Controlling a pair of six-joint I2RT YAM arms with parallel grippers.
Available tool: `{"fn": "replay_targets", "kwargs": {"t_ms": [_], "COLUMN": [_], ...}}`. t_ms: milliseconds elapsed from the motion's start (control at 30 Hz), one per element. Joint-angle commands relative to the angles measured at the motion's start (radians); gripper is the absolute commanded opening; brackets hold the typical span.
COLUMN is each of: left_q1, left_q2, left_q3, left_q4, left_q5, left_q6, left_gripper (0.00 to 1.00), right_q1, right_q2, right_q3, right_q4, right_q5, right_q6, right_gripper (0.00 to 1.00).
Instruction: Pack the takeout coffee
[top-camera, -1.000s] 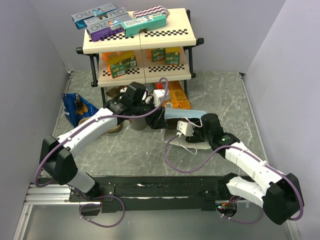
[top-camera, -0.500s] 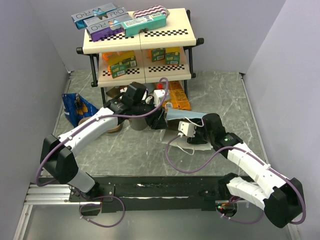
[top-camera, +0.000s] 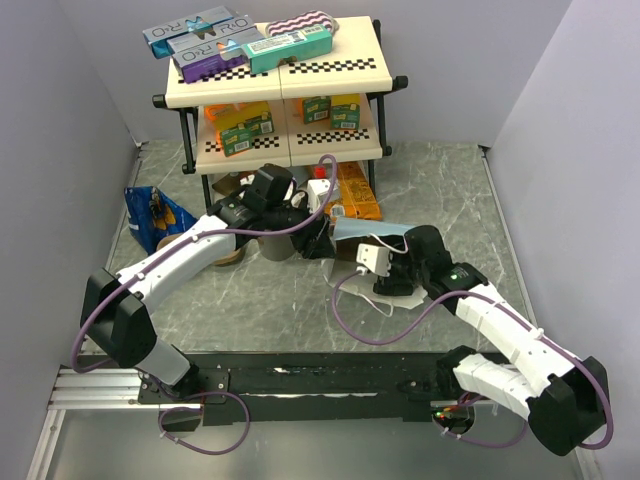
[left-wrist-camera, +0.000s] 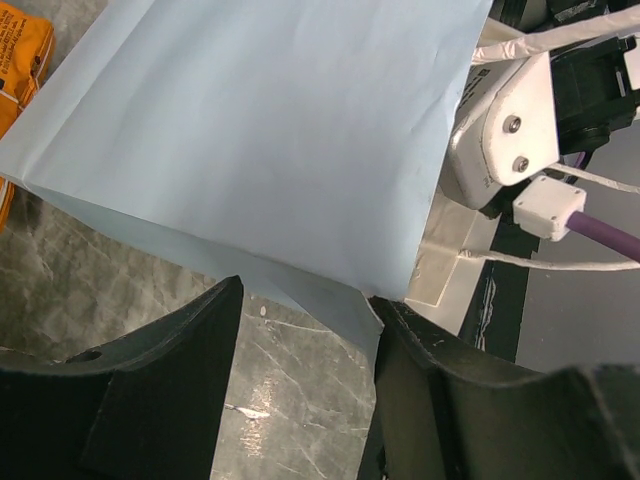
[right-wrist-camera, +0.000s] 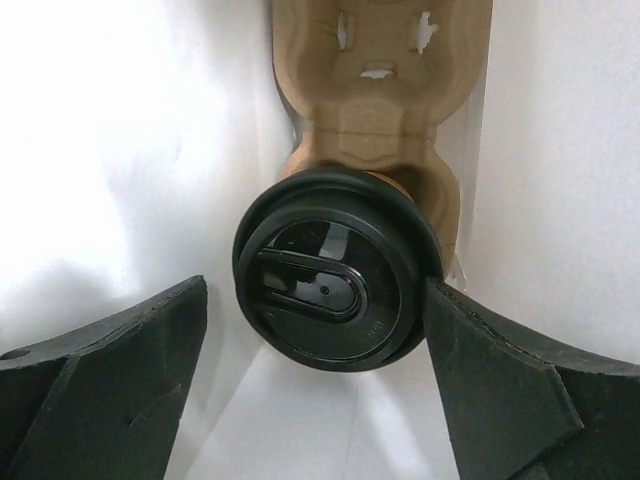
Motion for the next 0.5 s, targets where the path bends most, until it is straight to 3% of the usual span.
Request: {"fn": "replay_targets", "kwargs": {"t_ms": [0,267,467], "left_q1": [0.008,0.008,0.008], "left_q2": [0.001,0.009,0.012], "left_q3": [0.000,0.002,0.010], "left_q4": [0.021,0.020,0.017], "left_q5": [0.015,0.018,0.018], "left_q6": [0.007,0.005,0.005], "left_gripper": [0.58,0.58,0.59], "right_q1": [-0.008,-0.010,-0.008], "right_q2": [-0.007,-0.013,0.004], "right_q3": [0.054,0.074,0.056], "right_q4": [-0.036,-0.042,0.036], "right_q5": [-0.017,-0.007,0.088], "right_q6": [0.028,0.034,0.043], "right_gripper": [0.94,0.94,0.95]}}
